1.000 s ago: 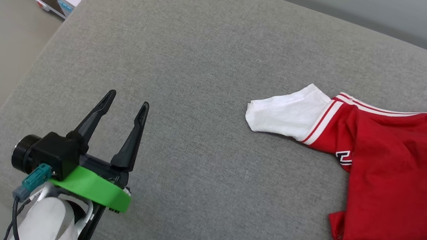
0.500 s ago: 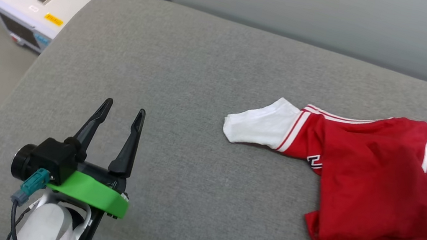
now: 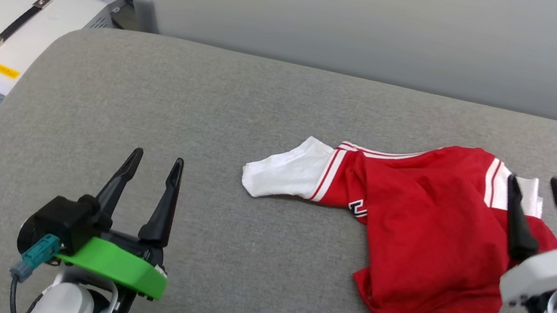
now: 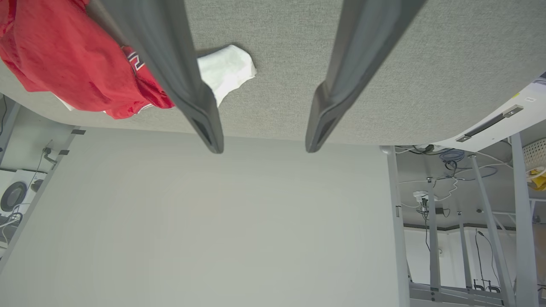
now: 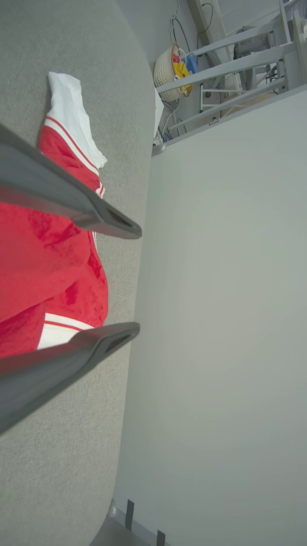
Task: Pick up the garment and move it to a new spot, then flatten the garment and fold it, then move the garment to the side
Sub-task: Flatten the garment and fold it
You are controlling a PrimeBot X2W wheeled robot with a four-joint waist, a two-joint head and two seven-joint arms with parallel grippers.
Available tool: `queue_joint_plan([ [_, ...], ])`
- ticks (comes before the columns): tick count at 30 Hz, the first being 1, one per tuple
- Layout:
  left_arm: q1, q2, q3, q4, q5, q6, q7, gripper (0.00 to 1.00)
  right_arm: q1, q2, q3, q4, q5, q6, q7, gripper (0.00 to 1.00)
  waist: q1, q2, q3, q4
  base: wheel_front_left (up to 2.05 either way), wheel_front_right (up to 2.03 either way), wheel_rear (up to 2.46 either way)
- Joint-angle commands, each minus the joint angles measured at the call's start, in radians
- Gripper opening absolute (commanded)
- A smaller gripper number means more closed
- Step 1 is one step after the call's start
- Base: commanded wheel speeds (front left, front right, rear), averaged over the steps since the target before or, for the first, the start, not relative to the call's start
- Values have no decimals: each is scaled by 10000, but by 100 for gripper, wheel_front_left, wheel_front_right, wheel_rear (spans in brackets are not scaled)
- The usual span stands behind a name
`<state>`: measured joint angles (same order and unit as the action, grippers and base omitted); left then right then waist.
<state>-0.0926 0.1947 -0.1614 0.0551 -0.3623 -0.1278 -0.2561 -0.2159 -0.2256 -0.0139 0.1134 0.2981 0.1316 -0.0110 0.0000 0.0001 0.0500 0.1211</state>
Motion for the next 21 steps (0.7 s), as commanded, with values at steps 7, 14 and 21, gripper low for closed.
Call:
queue_joint_plan([
  [7, 345, 37, 50, -2, -101, -29, -57, 100, 1488, 715, -270, -919, 12, -9, 371, 100, 0, -1, -79, -362, 0, 0, 0],
  [14, 218, 121, 254, -136, -85, -29, -57, 100, 1938, 705, -349, -1318, -303, -9, 1698, 100, 0, -1, 277, -238, 0, 0, 0],
  [21, 39, 191, 412, -185, -139, -29, -57, 100, 2276, 812, -805, -1280, -728, -9, 4798, 100, 0, -1, 764, 108, 0, 0, 0],
])
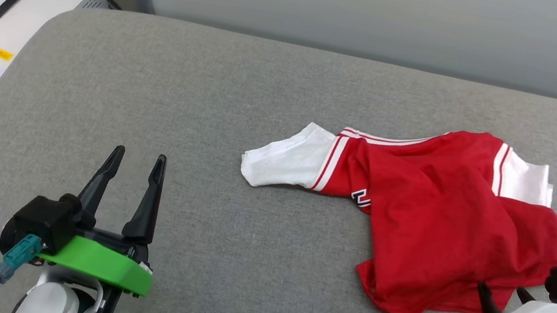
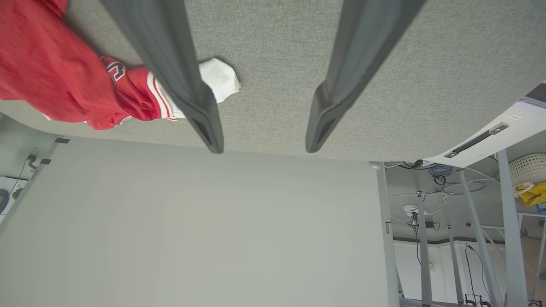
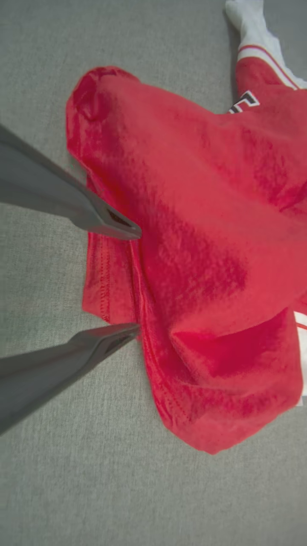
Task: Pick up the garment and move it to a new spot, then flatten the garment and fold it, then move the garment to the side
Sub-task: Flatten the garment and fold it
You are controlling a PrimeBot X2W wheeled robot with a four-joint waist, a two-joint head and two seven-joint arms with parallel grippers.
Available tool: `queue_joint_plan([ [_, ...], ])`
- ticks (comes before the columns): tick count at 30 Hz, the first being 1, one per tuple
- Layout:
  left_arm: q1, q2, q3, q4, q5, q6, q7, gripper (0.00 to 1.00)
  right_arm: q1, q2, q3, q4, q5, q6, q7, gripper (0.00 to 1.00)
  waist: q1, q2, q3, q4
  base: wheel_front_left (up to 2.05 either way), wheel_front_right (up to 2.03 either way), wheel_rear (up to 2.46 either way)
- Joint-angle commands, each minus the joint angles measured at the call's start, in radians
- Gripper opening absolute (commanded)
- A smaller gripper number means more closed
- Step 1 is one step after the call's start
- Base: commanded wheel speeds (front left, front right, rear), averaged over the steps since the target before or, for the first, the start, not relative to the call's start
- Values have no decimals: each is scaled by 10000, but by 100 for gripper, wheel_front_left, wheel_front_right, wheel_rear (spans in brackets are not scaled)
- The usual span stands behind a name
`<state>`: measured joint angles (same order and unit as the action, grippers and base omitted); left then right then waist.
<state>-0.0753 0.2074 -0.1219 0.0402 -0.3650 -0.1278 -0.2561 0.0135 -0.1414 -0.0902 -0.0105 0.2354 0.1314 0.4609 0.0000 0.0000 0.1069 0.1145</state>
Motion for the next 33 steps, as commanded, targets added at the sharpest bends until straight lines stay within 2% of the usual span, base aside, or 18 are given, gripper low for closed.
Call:
queue_joint_plan([
  [1, -169, 71, -3, -35, -114, -29, -57, 100, -55, -44, -94, -51, -173, -7, 319, 100, 0, 0, 257, 226, 0, 0, 0],
  [2, -240, 73, -63, -4, -136, -29, -57, 100, -208, 16, -199, 56, -279, -7, 1165, 100, 0, 0, 403, 388, 0, 0, 0],
  [7, -445, 59, -266, 43, -119, -29, -57, 100, -548, -18, -312, 415, -349, -7, 2445, 100, 0, 0, 688, 692, 0, 0, 0],
  [15, -587, 88, -249, -61, -144, -29, -57, 100, -685, 62, -850, 943, -836, -7, 3319, 100, 0, 0, 902, 1121, 0, 0, 0],
  [16, -579, 90, -231, -65, -144, -29, -57, 100, -640, 92, -831, 1020, -835, -7, 3393, 65, 0, 0, 901, 1144, 0, 0, 0],
  [17, -571, 94, -220, -67, -144, -29, -57, 100, -574, 111, -750, 1098, -813, -7, 3451, 26, 0, 0, 892, 1168, 0, 0, 0],
  [18, -564, 97, -212, -62, -141, -29, -57, 100, -534, 115, -669, 1142, -754, -7, 3439, 0, 0, 0, 874, 1179, 0, 0, 0],
  [24, -475, 69, -139, 53, -87, -29, -57, 100, -346, 97, 202, 877, -153, -7, 3151, 0, 0, 0, 542, 1050, 0, 0, 0],
  [33, -310, -10, -154, 156, -29, -29, -57, 100, -58, 61, 1961, -455, 933, -7, 3391, 0, 0, 0, 5, 751, 0, 0, 0],
])
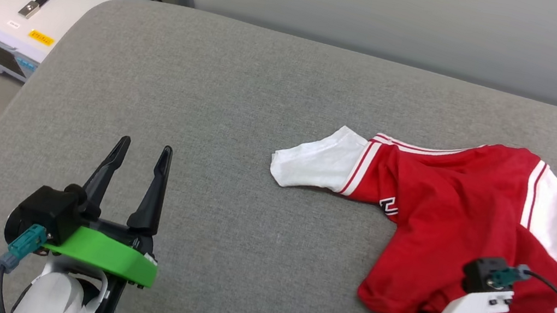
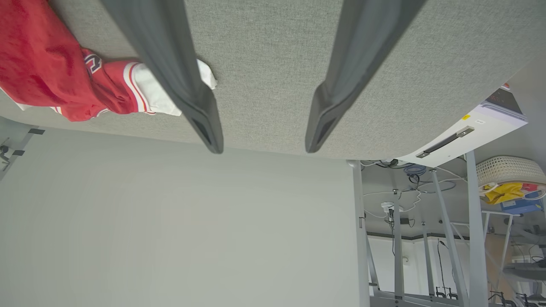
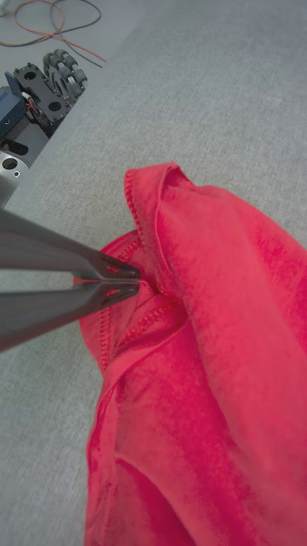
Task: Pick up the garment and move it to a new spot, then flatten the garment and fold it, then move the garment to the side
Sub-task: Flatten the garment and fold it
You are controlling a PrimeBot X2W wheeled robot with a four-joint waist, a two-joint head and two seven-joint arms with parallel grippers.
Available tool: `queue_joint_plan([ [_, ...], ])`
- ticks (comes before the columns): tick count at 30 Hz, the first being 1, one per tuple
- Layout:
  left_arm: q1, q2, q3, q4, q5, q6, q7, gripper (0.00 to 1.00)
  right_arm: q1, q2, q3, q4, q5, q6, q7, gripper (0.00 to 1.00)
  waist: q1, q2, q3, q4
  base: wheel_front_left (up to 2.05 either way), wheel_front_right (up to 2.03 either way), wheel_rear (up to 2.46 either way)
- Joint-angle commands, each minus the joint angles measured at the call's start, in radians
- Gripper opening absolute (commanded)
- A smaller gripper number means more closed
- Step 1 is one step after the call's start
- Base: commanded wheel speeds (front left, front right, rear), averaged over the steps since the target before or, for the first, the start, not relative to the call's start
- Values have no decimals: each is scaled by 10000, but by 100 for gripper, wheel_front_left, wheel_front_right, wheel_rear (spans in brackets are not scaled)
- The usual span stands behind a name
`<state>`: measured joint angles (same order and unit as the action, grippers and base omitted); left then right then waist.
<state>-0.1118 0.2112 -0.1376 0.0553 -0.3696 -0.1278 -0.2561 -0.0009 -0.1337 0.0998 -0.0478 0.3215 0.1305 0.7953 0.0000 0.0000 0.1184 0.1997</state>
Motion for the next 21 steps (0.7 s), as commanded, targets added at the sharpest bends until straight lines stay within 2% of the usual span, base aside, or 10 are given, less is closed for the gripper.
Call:
queue_joint_plan([
  [1, 57, -51, 6, 10, 19, -29, -57, 100, 107, -27, 257, -175, 107, 2, 116, 0, 0, 0, -131, -114, 0, 0, 0],
  [5, 71, -46, 11, 20, 22, -29, -57, 100, 164, -68, 1137, -162, 161, 2, 352, 0, 0, 0, -182, -133, 0, 0, 0],
  [12, 76, -84, -26, 52, 28, -29, -57, 100, 7, -34, 2370, 765, 315, 2, 148, 0, 0, 0, -243, -107, 0, 0, 0],
  [13, 79, -86, -33, 67, 29, -29, -57, 100, -41, -56, 2377, 851, 279, 2, 42, 25, 0, 0, -262, -113, 0, 0, 0],
  [14, 84, -88, -42, 82, 30, -29, -57, 100, -105, -87, 2322, 927, 243, 2, -128, 100, 0, 0, -294, -126, 0, 0, 0],
  [16, 103, -95, -56, 95, 33, -29, -57, 100, -198, -107, 2105, 945, 288, 2, -447, 100, 0, 0, -377, -166, 0, 0, 0],
  [17, 181, -116, -47, 80, 45, -29, -57, 100, -277, -148, 1632, 606, 753, 2, -872, 100, 0, 0, -497, -303, 0, 0, 0],
  [21, 265, -124, -74, 111, 59, -29, -57, 100, -366, -434, 830, -289, 1403, 2, -1339, 100, 0, 0, -618, -531, 0, 0, 0],
])
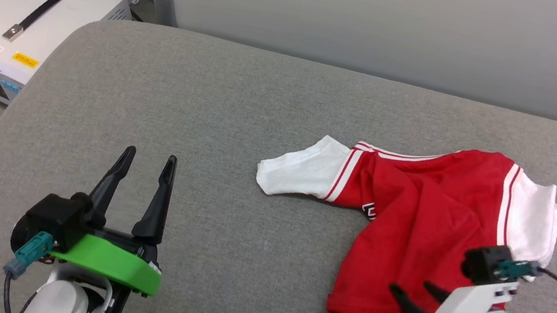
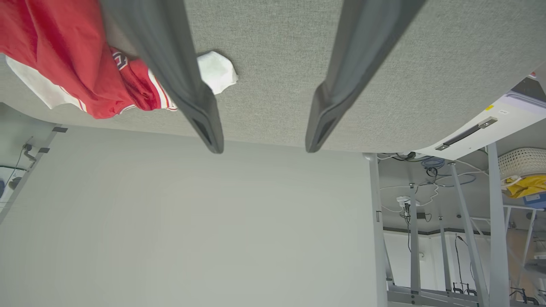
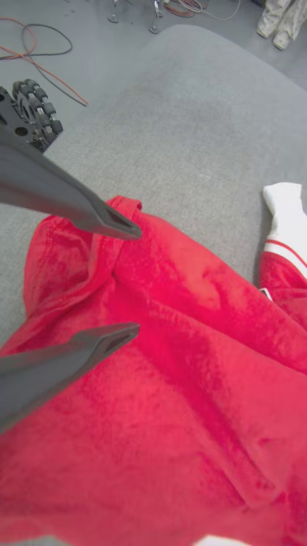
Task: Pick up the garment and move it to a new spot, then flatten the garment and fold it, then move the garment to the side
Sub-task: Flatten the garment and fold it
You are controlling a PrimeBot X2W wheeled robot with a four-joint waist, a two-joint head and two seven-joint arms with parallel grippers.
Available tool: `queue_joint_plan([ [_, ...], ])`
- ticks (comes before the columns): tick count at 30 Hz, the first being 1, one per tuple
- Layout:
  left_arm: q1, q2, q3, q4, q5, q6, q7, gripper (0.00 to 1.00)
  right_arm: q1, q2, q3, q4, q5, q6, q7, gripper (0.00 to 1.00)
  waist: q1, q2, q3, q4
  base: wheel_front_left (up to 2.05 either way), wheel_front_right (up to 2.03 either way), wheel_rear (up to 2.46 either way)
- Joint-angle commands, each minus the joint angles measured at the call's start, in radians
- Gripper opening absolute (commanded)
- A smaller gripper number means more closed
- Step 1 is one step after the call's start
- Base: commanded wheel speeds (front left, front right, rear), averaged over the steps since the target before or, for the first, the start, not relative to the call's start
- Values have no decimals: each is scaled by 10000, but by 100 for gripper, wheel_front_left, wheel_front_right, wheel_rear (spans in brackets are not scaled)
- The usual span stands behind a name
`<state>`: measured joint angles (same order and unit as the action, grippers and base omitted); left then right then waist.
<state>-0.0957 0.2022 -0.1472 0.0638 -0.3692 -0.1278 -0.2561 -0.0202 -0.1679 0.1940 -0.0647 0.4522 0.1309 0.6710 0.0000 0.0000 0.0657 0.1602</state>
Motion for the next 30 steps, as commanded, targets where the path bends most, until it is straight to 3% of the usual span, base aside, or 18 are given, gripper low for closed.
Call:
queue_joint_plan([
  [1, 113, -36, 17, 33, 55, -29, -57, 100, -189, -174, -309, -331, 195, -2, -197, 100, 0, 0, -108, -184, 0, 0, 0],
  [5, 130, -42, -29, 40, -37, -29, -57, 100, -364, -467, -1300, -1088, 350, -2, -1087, 100, 0, 0, -106, -469, 0, 0, 0],
  [10, 48, -106, -156, 26, -308, -29, -57, 100, -392, -660, -2429, -931, -219, -2, -2995, 100, 0, 0, -30, -771, 0, 0, 0],
  [16, 77, -66, -333, 137, -359, -29, -57, 100, -69, -166, -2864, -545, -887, -2, -4862, 100, 0, 0, 76, -1088, 0, 0, 0],
  [21, 10, -83, -388, 312, -486, -16, 77, 100, -110, 94, -2914, -559, -1198, -2, -5307, 100, 0, 0, 306, -1329, 0, 0, 0],
  [25, -513, -23, -488, 460, -608, 129, 1127, 100, -209, 129, -2968, -953, -1503, -2, -5239, 100, 0, 0, 730, -1514, 0, 0, 0],
  [30, -1808, 264, -816, 869, -568, 319, 3302, 100, -297, 304, -2988, -1516, -1737, -2, -4999, 100, 0, 0, 1392, -1764, 0, 0, 0],
])
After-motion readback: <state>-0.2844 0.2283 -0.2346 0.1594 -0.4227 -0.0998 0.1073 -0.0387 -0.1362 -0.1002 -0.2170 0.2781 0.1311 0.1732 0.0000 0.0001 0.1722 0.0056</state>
